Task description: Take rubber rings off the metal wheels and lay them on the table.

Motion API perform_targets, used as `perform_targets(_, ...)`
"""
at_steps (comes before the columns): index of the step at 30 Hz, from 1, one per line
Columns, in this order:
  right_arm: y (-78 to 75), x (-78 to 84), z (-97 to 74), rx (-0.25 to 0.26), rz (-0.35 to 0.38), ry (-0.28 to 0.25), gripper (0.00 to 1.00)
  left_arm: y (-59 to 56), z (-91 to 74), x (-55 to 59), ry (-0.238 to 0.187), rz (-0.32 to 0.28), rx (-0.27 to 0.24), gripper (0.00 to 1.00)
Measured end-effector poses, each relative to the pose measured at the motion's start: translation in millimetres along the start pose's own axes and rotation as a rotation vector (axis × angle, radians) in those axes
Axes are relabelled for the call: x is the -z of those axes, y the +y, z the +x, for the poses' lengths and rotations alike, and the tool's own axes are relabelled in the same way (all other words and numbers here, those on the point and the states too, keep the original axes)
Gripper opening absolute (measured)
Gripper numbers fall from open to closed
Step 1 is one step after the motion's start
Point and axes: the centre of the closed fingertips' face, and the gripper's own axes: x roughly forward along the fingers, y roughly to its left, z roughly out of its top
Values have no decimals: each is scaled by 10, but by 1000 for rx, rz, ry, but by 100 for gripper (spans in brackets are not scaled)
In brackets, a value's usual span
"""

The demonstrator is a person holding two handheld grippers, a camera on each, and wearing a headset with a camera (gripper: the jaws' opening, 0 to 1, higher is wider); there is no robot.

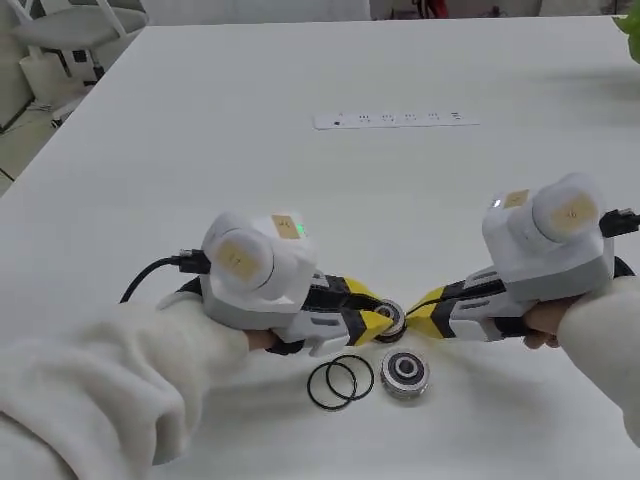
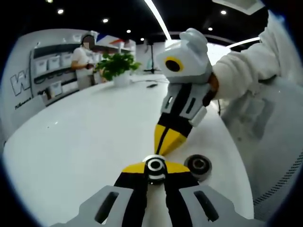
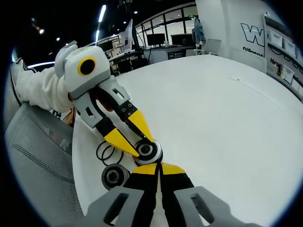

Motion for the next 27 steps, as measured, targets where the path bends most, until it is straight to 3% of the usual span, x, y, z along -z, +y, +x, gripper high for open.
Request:
perform_targets(8,-38,-44,-14,-19,140,-28,0,3,1,-1,-2,-2,-1,14)
perform_targets(10,-8,-131,-27,-45,191,-74,0,4,2,-1,-4,-2,-2,14)
perform_targets(11,-18,-111,-38,-40,192,-55,0,5,2,-1,-4,-1,-2,14)
perform_targets(27,75,-190,-23,-44,136,-58,0,13,9,3,-5,3,-5,13)
